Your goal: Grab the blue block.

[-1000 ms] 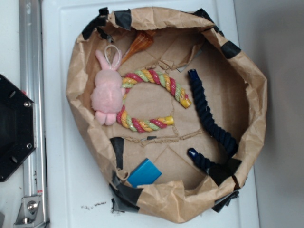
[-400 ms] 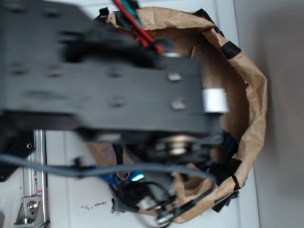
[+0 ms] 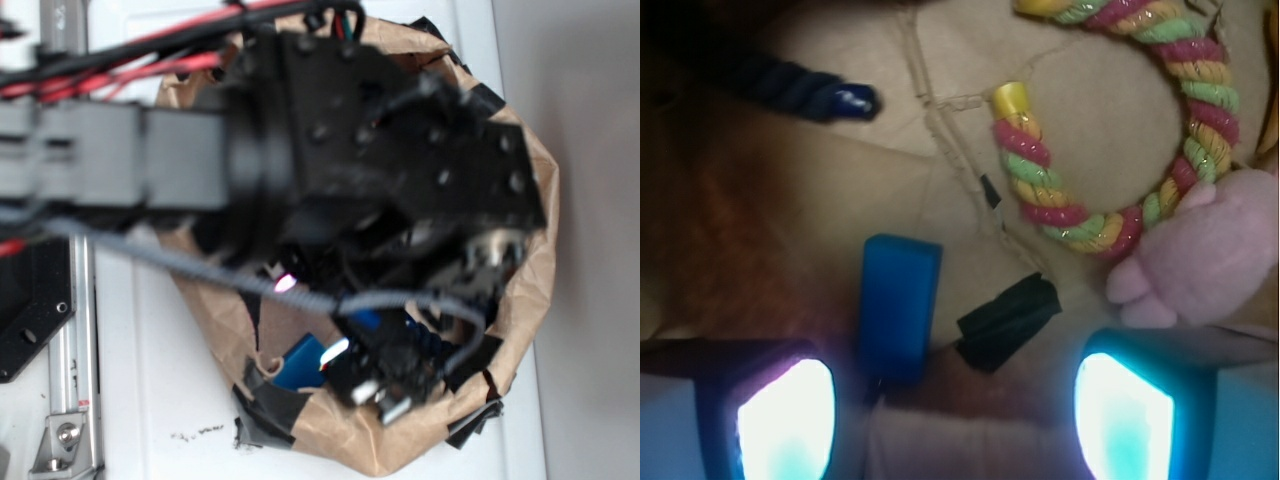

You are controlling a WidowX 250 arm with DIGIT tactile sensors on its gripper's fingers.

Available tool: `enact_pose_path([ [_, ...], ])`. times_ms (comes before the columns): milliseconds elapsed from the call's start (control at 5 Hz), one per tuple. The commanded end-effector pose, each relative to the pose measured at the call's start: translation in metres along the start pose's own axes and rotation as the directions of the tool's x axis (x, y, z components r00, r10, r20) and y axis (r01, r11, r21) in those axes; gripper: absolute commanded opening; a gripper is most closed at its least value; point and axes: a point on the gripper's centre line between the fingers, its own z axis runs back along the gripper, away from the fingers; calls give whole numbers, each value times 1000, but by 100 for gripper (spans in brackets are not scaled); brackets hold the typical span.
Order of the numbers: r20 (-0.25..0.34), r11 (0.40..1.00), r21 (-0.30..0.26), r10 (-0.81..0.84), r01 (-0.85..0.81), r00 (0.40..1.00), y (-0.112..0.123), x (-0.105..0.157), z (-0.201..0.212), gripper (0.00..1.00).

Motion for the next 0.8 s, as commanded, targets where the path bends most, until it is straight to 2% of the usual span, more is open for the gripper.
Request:
enact_pose_path([
  [0, -18, 991, -99, 87, -89, 996, 11, 21, -10, 100],
  [200, -70, 994, -91, 50, -56, 996, -11, 12, -29, 100],
  [400, -74, 999, -33, 27, -29, 997, -27, -9, -58, 100],
  [600, -67, 999, -1, 42, -42, 997, -28, -13, -80, 100],
])
